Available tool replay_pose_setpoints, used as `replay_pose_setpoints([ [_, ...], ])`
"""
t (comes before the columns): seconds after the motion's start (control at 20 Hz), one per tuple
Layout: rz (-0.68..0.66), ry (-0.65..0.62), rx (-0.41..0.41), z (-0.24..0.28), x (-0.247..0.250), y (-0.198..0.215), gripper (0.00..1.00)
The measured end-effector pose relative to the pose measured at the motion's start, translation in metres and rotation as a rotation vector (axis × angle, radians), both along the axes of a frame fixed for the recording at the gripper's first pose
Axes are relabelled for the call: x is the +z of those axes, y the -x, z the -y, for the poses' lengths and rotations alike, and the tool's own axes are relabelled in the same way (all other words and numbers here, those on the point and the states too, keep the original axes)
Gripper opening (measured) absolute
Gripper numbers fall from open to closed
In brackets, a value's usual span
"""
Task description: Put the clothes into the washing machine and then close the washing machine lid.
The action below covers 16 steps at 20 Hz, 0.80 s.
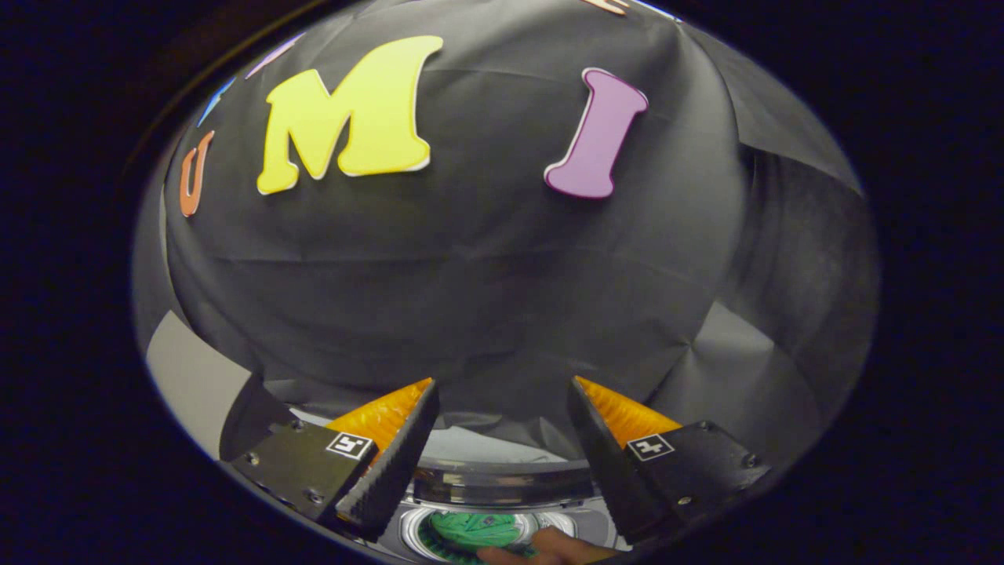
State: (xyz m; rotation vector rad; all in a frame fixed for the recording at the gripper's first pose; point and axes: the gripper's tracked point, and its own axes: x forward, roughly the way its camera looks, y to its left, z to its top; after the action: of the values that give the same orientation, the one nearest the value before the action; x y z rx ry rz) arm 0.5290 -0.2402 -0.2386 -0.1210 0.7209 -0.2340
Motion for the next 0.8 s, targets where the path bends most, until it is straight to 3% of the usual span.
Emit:
replay_pose_setpoints([
  [0.1,-0.059,-0.021,-0.022,0.006,-0.019,0.014,1.00],
  [0.25,-0.011,-0.093,-0.024,0.005,-0.018,0.016,1.00],
  [0.8,-0.009,-0.092,0.020,0.005,-0.019,0.030,1.00],
])
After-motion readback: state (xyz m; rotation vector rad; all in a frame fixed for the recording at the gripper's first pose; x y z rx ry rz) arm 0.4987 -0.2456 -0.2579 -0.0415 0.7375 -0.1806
